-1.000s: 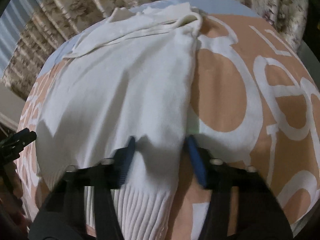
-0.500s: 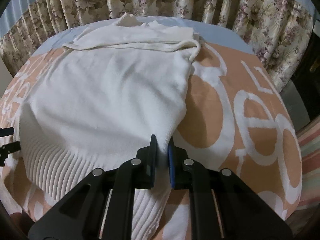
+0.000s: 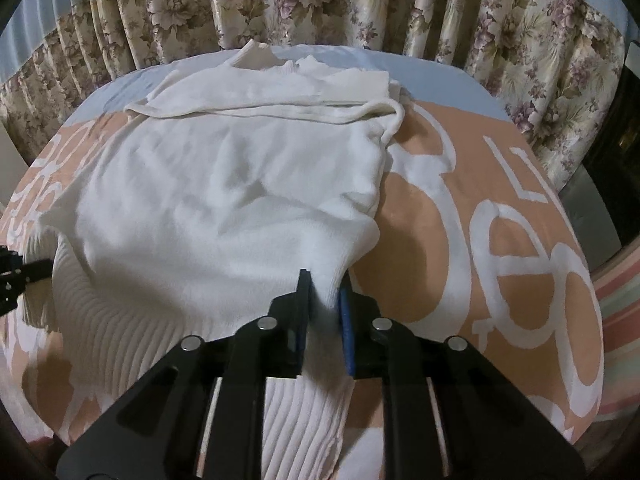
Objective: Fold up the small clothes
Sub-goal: 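Grasp the ribbed hem with the left tool while the right tool holds it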
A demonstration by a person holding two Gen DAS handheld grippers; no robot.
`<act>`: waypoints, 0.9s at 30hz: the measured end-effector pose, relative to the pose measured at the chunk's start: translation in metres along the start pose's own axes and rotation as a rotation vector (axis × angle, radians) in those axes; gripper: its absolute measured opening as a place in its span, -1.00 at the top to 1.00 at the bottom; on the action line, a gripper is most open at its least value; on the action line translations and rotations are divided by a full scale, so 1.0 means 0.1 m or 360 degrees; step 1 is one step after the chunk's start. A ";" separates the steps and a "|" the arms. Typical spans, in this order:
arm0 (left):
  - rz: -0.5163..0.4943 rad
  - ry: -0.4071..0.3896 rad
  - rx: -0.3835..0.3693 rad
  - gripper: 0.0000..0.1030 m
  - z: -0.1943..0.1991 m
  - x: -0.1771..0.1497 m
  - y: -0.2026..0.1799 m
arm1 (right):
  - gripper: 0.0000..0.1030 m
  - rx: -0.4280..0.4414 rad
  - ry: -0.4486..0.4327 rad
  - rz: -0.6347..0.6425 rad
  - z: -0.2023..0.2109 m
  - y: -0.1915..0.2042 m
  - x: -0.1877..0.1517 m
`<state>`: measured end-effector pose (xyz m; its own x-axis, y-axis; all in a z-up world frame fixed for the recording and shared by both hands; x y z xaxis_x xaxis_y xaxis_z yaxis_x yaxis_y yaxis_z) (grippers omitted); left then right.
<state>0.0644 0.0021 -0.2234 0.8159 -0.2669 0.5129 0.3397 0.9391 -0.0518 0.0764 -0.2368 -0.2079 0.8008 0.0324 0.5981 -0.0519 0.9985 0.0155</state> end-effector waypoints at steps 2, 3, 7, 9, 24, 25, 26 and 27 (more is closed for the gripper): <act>0.0006 -0.0003 -0.0004 0.72 0.01 0.02 0.00 | 0.27 0.0034 0.0018 -0.0023 0.04 0.01 -0.05; 0.0015 -0.0006 -0.0003 0.72 0.00 0.04 0.00 | 0.21 0.0053 0.0032 -0.0037 0.06 0.01 -0.09; -0.0005 -0.0019 0.0020 0.72 -0.01 0.07 -0.06 | 0.20 0.0114 0.0113 -0.0047 0.19 0.03 -0.34; -0.0016 -0.0025 0.0022 0.72 -0.02 0.10 -0.08 | 0.20 0.0114 0.0157 -0.0044 0.22 0.04 -0.47; -0.0024 -0.0047 -0.0002 0.72 0.03 0.20 -0.09 | 0.81 0.0163 0.0236 0.0075 0.23 0.27 -0.73; -0.0025 -0.0049 0.0000 0.72 0.03 0.20 -0.09 | 0.81 0.0169 0.0216 0.0070 0.24 0.26 -0.70; -0.0027 -0.0051 0.0003 0.72 0.04 0.20 -0.09 | 0.82 0.0175 0.0187 0.0062 0.27 0.26 -0.65; -0.0030 -0.0053 0.0004 0.72 0.04 0.20 -0.10 | 0.82 0.0182 0.0143 0.0054 0.31 0.25 -0.59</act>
Point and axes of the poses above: each gripper's, at about its wrist camera, not at the fingertips, and z roughly against the way its jaws point, y to its left, x to its top, the point moved 10 cm from there along -z, roughly the way its jaws point, and after that the axes turned 4 degrees about -y, right-handed, at the moved point
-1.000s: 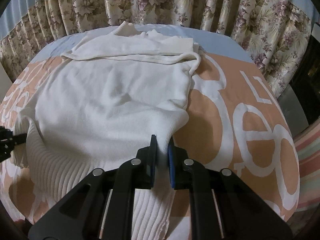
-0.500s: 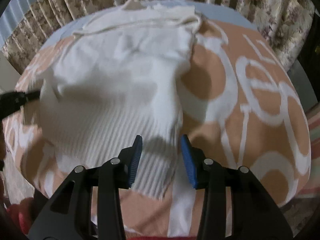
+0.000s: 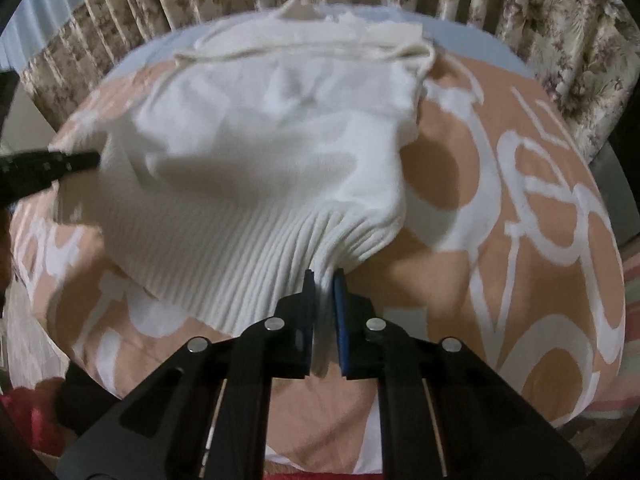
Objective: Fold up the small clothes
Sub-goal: 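Grasp the ribbed hem with the left tool while the right tool holds it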
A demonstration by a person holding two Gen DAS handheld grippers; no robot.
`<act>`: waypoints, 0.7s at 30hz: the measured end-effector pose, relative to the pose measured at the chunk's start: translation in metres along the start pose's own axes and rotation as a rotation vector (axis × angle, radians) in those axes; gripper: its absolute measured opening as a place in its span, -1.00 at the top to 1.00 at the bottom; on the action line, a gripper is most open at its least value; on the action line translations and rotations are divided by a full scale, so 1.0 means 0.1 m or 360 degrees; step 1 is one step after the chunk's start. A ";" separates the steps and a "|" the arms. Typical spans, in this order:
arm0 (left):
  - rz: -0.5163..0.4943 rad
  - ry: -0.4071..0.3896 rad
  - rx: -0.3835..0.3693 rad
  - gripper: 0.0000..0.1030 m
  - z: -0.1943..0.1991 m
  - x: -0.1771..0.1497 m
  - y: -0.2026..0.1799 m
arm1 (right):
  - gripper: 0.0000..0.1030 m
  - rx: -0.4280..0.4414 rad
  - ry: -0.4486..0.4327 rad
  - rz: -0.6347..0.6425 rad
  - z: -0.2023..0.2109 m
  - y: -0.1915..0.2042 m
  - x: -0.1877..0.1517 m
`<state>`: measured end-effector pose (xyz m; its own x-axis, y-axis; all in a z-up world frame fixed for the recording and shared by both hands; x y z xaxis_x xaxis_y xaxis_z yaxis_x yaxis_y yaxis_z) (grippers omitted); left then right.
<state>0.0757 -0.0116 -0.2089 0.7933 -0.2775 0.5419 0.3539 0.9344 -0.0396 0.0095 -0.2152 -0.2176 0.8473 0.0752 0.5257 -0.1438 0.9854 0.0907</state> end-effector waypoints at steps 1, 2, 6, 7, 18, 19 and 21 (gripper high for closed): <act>-0.0003 -0.0003 0.0002 0.72 0.00 0.00 0.00 | 0.82 0.0004 -0.0027 -0.0002 0.03 -0.01 0.05; -0.0007 -0.0006 0.0008 0.72 0.01 0.01 0.00 | 0.82 0.0005 -0.0059 -0.0004 0.06 -0.01 0.11; -0.0021 -0.0027 0.0034 0.72 0.02 0.07 0.01 | 0.82 0.0022 -0.0177 -0.0032 0.17 -0.05 0.37; -0.0020 -0.0030 0.0036 0.72 0.02 0.09 0.01 | 0.82 0.0028 -0.0190 -0.0038 0.18 -0.05 0.42; 0.0083 -0.0169 0.0001 0.73 0.19 0.65 0.25 | 0.82 0.0262 -0.0399 -0.0183 0.29 -0.03 1.23; 0.0095 -0.0185 -0.0003 0.73 0.18 0.73 0.27 | 0.82 0.0282 -0.0418 -0.0202 0.27 -0.05 1.33; 0.0120 -0.0221 -0.0006 0.73 0.15 0.94 0.34 | 0.82 0.0296 -0.0451 -0.0231 0.21 -0.11 1.54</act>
Point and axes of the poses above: each gripper's, at about its wrist camera, not at the fingertips, and z roughly against the way its jaws point, y to its left, x to its top, the point moved 10 cm from there along -z, roughly the way its jaws point, and after that the axes turned 4 degrees about -y, right-handed, at the moved point
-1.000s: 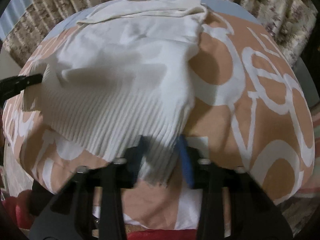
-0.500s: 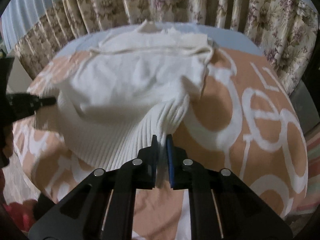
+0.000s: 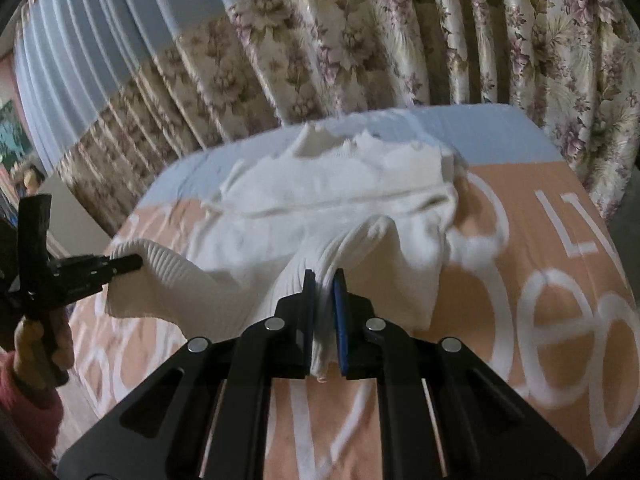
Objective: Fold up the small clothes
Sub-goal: 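Grasp the ribbed hem with the left tool while the right tool holds it, then lift the hem with both tools and fold it toward the collar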
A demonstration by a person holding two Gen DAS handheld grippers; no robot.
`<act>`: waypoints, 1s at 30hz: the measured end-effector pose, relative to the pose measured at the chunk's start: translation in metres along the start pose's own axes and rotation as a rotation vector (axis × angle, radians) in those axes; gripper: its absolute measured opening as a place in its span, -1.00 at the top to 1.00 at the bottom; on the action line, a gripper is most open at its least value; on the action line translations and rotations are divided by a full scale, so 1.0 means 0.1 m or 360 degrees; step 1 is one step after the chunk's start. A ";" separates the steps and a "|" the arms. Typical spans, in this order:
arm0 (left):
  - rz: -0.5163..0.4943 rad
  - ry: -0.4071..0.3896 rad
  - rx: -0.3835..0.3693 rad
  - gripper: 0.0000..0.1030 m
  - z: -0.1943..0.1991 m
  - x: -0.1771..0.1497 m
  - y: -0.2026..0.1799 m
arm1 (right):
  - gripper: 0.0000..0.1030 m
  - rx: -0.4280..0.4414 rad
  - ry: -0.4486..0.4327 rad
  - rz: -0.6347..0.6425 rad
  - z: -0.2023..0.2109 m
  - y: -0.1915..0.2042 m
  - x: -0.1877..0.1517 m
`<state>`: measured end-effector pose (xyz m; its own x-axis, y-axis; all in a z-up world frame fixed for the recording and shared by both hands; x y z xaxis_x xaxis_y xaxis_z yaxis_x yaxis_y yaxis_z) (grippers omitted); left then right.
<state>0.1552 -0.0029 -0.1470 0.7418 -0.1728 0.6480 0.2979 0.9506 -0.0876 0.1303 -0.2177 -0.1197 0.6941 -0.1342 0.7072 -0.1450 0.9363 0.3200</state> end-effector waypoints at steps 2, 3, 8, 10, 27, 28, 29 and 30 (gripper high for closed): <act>0.0011 -0.0030 -0.0004 0.73 -0.08 0.20 0.04 | 0.82 -0.0003 -0.0030 -0.0007 -0.10 -0.05 0.18; 0.0005 -0.0051 0.0001 0.73 -0.14 0.35 0.06 | 0.82 -0.0007 -0.0047 -0.0008 -0.16 -0.08 0.28; 0.0002 -0.0126 0.0052 0.74 -0.56 0.95 0.17 | 0.82 -0.0085 -0.0119 -0.0016 -0.57 -0.35 0.82; 0.0002 -0.0144 0.0067 0.74 -0.81 1.18 0.21 | 0.82 -0.0121 -0.0115 -0.0023 -0.81 -0.49 1.00; -0.0042 0.0071 0.0132 0.62 -2.07 1.34 0.66 | 0.69 -0.0305 0.0140 0.0031 -1.95 -1.13 1.07; -0.0014 0.0070 0.0102 0.59 -2.04 1.37 0.67 | 0.61 -0.0293 0.0128 0.0040 -1.90 -1.11 1.11; 0.0015 0.0069 0.0077 0.57 -2.01 1.40 0.68 | 0.53 -0.0283 0.0103 0.0053 -1.84 -1.09 1.15; 0.0045 0.0070 0.0051 0.54 -1.96 1.44 0.70 | 0.33 -0.0280 0.0086 0.0059 -1.80 -1.07 1.20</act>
Point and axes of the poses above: each gripper's, at about its wrist camera, not at the fingertips, and z roughly against the way its jaws point, y to its left, x to its top, the point moved 10 cm from there along -z, roughly the way its jaws point, and after that the axes turned 4 degrees about -y, right-handed, at the moved point
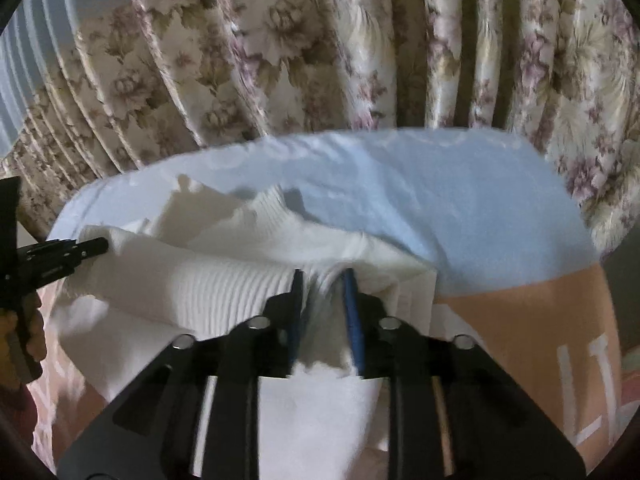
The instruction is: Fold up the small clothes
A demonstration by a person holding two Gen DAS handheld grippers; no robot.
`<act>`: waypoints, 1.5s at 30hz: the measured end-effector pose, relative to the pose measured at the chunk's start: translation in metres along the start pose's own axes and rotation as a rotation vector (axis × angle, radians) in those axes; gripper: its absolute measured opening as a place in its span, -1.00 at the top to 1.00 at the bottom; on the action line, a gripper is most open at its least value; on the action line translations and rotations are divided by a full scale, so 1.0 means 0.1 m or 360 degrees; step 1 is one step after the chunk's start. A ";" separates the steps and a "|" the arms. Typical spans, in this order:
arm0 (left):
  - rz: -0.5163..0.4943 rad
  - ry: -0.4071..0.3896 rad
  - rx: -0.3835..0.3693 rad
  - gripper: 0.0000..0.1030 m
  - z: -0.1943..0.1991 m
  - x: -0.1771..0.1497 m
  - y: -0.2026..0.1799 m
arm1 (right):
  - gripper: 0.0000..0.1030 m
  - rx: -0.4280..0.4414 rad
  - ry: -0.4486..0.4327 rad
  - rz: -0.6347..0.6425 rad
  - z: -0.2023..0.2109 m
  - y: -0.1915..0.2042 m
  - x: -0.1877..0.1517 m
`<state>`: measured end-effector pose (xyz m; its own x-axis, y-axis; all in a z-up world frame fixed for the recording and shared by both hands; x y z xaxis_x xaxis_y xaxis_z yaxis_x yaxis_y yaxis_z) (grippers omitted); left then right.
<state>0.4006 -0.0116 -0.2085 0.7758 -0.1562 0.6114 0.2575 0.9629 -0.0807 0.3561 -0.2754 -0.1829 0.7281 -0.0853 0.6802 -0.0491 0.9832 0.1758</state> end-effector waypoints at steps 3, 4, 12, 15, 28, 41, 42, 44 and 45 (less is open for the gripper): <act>0.0020 -0.0098 0.0077 -0.57 0.25 0.14 0.09 | -0.02 0.0005 -0.0070 0.0007 0.18 0.02 0.10; 0.0012 -0.0146 0.0103 -0.65 0.34 0.18 0.11 | -0.02 0.0009 -0.0081 0.0007 0.23 0.03 0.10; -0.0021 -0.0043 0.0063 -0.64 0.32 -0.18 -0.03 | -0.01 0.0021 0.0039 -0.0005 0.16 0.14 -0.21; -0.0028 0.0008 0.0016 -0.50 0.18 -0.33 -0.17 | 0.20 0.0002 0.0084 -0.0012 0.07 0.16 -0.31; 0.0050 -0.0058 -0.0046 0.87 -0.04 0.30 -0.08 | 0.82 0.0121 -0.0071 -0.0213 -0.14 0.06 0.35; 0.0194 -0.0156 0.0121 -0.35 0.34 0.35 0.59 | 0.29 -0.0083 -0.0075 -0.0175 -0.06 -0.28 0.29; 0.0176 -0.0137 0.0128 -0.35 0.36 0.24 0.58 | 0.29 -0.0091 -0.0064 -0.0152 -0.02 -0.27 0.22; 0.0130 -0.0110 0.0165 -0.35 0.39 0.03 0.57 | 0.28 -0.0116 -0.0036 -0.0088 0.07 -0.24 0.00; 0.0109 -0.0089 0.0195 -0.35 0.39 -0.12 0.56 | 0.28 -0.0126 -0.0014 -0.0069 0.11 -0.23 -0.12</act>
<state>0.3835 0.0532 -0.1895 0.7548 -0.0798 0.6511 0.1302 0.9911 -0.0293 0.3407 -0.2984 -0.1876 0.7223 -0.1289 0.6794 0.0366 0.9882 0.1486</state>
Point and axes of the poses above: each gripper's, at about its wrist camera, not at the fingertips, and z roughly against the way its jaws point, y to its left, x to its top, the point moved 10 cm from there along -z, roughly the way its jaws point, and after that the axes turned 4 degrees about -y, right-handed, at the moved point
